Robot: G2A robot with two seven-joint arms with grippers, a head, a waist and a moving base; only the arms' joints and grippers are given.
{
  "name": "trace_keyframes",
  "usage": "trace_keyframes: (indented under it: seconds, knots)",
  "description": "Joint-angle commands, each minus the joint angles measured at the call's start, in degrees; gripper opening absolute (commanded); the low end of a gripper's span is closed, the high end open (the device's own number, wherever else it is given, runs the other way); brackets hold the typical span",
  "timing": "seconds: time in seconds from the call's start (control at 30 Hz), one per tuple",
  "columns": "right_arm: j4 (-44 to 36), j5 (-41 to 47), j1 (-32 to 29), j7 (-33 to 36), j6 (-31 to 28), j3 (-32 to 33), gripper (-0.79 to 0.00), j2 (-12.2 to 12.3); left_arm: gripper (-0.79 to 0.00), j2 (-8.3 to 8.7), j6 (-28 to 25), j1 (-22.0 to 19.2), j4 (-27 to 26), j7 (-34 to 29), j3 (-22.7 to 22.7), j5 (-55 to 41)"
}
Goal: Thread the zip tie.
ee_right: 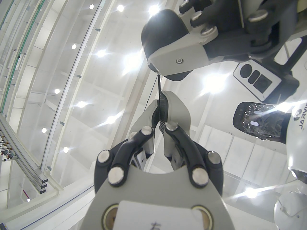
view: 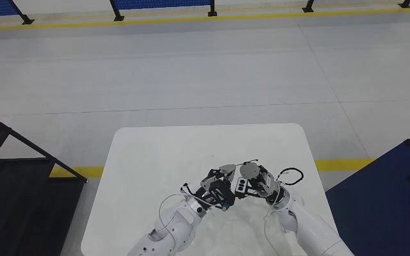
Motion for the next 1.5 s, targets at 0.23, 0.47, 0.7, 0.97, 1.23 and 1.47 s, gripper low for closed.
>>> trace_keyframes:
  seconds: [0.23,0.47,0.7,0.97,1.23,1.47]
  knots:
    - [0.0,0.0,0.0,0.0,0.0,0.0,-0.785,0.0,-0.785,-0.19,0.2,0.1,0.1,0.2,-0.2,0.7]
    - [0.0,0.0,0.0,0.0,0.0,0.0,0.0,0.0,-0.785,-0.12,0.2,0.6,-0.4,0.5,-1.0,1.6]
    - [0.0,0.0,0.0,0.0,0.0,0.0,0.0,0.0,-0.785,0.51,-0.5,1.5,-2.3,0.3,-3.4,5.0]
    - [0.0,0.0,0.0,0.0,0.0,0.0,0.0,0.0,-0.785,2.25,-4.6,4.3,-7.0,1.0,-9.6,9.1]
    - [0.0,0.0,0.0,0.0,0.0,0.0,0.0,0.0,-0.785,4.14,-10.5,8.2,-11.3,4.3,-16.6,10.8]
    - [0.0,0.0,0.0,0.0,0.0,0.0,0.0,0.0,-0.785,5.24,-14.1,11.2,-13.6,6.5,-20.7,10.7]
